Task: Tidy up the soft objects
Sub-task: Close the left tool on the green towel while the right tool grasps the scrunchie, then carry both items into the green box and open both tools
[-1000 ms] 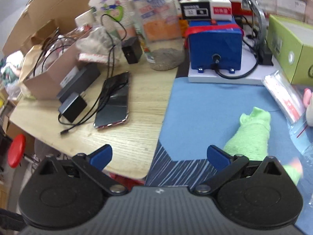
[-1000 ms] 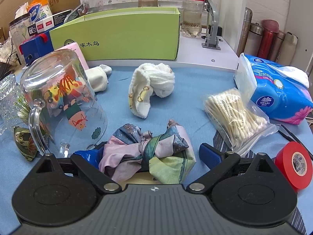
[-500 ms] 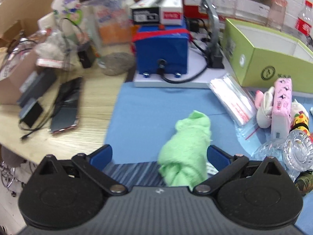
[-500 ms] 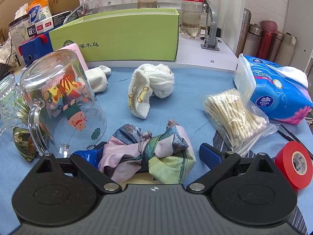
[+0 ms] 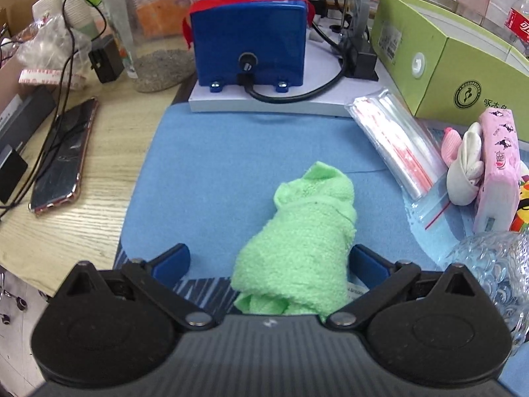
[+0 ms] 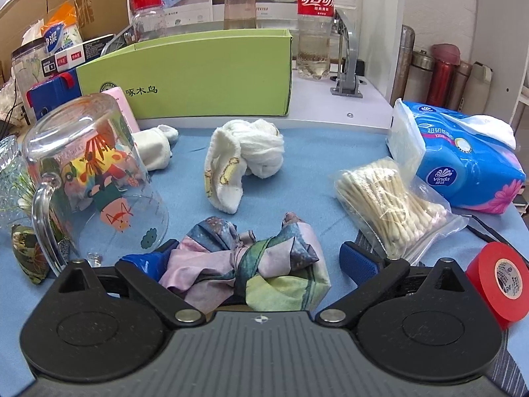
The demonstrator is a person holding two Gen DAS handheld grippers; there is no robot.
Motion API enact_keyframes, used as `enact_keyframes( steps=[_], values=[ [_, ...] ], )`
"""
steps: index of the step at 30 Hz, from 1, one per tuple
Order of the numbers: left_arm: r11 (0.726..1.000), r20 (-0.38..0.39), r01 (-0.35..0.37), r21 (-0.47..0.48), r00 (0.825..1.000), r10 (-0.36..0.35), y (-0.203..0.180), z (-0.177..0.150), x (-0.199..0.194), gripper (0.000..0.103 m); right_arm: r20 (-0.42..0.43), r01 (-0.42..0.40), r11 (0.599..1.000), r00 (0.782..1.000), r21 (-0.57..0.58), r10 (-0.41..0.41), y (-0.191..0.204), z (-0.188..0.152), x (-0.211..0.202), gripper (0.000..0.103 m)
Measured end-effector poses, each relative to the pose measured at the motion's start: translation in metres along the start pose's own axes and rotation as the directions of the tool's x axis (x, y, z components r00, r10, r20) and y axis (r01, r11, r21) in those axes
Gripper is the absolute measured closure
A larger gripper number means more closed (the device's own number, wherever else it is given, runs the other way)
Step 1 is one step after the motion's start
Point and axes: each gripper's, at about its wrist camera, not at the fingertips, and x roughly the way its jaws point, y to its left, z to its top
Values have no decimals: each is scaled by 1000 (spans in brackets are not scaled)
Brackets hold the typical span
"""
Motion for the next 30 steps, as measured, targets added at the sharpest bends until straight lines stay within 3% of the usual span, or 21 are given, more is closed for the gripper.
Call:
enact_keyframes(
  steps=[4,7,9,11,12,13,14,17,21,25,30],
  values=[
    [1000,16,3,9,1000,-3,0,-3,-1,1,-1,35,999,999,25,-35,2,-5,-7,13],
    [1000,36,13,14,999,-13,-2,-3,-6,15,1,37,999,999,24,-37,2,-6,-7,13],
    [999,50,34,14,998,-35,-2,-3,-14,55,-2,28,999,1000,18,-28,1,-7,-9,15],
    [999,43,46,-8,998,-45,2,-3,-19,67,11,16,1000,1000,15,-16,0,-10,-13,22],
    [998,43,57,-28,997,-56,5,-2,-20,69,22,15,1000,1000,13,-15,0,-13,-17,27],
    [997,42,61,-43,997,-59,8,-2,-21,70,37,15,1000,999,12,-16,-1,-14,-21,44],
    [996,42,64,-59,997,-62,11,-2,-23,71,38,1,1000,999,27,-2,-3,-14,-23,47],
    [992,49,72,-102,996,-68,19,1,-31,71,40,-20,999,999,43,18,-8,-14,-28,52],
    [994,115,35,-108,993,-23,26,14,-51,71,84,-72,995,994,74,66,-13,-1,-44,53],
    [996,179,12,-86,984,4,28,39,-73,71,168,-116,992,980,56,105,-12,33,-62,53],
    [998,245,60,-4,968,-57,7,92,-97,71,234,-160,987,961,22,150,-6,95,-55,52]
  ],
)
